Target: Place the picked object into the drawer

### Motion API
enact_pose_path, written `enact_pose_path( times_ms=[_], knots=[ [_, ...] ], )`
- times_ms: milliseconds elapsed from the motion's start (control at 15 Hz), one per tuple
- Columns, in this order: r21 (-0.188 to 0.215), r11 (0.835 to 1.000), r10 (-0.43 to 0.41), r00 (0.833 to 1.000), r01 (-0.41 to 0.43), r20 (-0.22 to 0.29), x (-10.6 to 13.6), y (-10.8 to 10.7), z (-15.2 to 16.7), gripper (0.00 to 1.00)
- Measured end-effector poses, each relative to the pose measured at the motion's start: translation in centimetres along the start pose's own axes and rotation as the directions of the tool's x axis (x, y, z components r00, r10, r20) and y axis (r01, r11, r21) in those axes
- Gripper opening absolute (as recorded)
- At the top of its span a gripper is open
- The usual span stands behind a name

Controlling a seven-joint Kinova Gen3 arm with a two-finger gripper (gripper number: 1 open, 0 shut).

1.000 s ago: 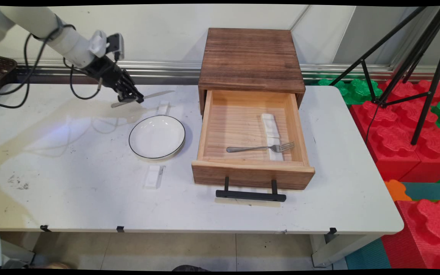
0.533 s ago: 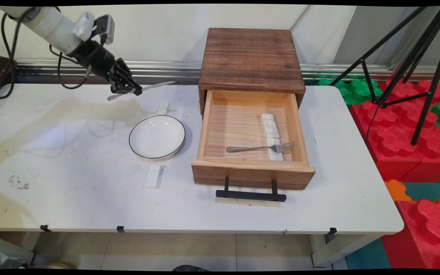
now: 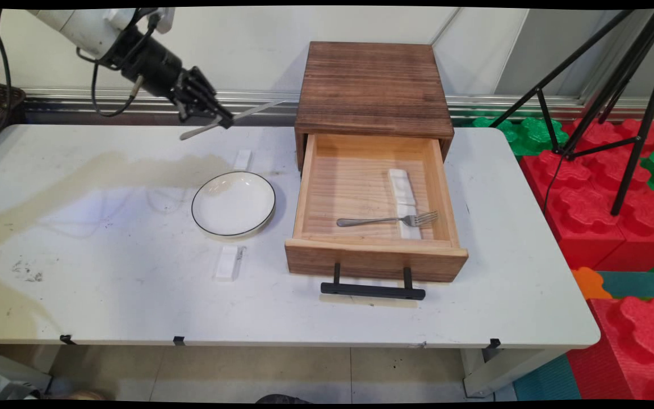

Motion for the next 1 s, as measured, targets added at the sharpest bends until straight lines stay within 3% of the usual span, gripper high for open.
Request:
enact_pose_path(
  times_ms=[400,1000],
  knots=[
    [-0.016,1.000,0.005,0.997,-0.007,-0.078,4.8,2.7,1.5,0.00],
    [-0.018,1.000,0.023,0.993,-0.025,-0.113,11.0,5.9,7.2,0.00]
  ],
)
